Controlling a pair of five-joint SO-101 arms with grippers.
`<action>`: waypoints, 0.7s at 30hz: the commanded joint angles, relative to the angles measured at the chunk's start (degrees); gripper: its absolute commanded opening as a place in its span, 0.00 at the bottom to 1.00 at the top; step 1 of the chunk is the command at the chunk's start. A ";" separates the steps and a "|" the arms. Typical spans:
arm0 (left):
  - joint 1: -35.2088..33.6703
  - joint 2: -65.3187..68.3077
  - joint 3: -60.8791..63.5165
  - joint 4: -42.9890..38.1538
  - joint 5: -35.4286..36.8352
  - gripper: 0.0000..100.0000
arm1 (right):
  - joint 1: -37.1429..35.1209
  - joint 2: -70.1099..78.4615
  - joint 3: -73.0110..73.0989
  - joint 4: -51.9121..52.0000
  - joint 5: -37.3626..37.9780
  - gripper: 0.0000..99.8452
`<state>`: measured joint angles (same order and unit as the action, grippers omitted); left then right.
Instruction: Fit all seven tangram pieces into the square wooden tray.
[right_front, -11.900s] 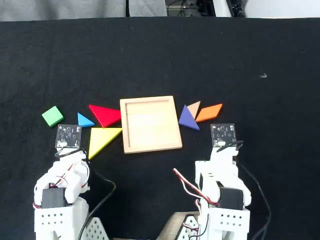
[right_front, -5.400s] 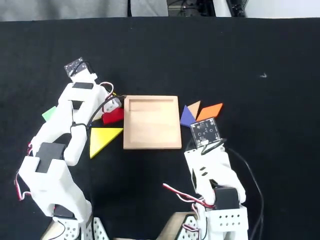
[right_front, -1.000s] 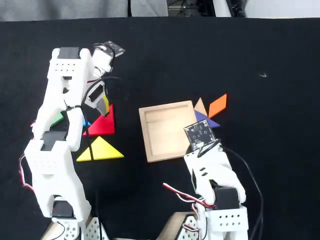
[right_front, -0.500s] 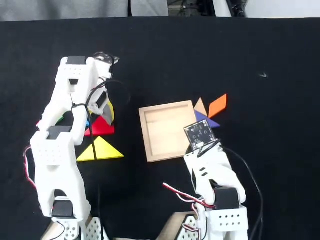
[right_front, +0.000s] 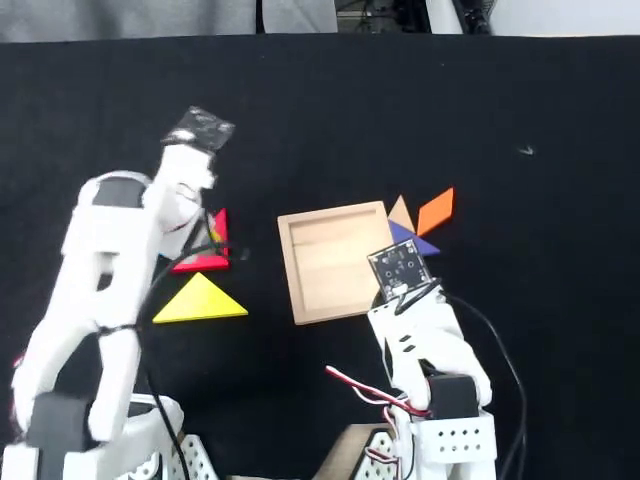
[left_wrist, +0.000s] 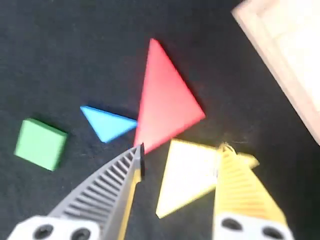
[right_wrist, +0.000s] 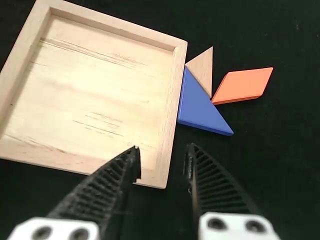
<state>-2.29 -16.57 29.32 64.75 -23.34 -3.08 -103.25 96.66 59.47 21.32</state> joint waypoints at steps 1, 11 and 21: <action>-1.80 -2.55 -0.22 -3.60 2.11 0.23 | -0.53 -5.23 -0.13 0.44 0.44 0.16; -1.98 28.66 -21.58 3.34 3.96 0.24 | -0.53 -5.14 -0.13 0.44 0.44 0.16; -1.45 38.07 -26.95 2.90 -2.99 0.35 | -0.53 -5.14 -0.13 0.44 0.44 0.16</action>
<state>-3.60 21.93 5.49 67.21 -23.96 -3.08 -103.25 96.66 59.47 21.32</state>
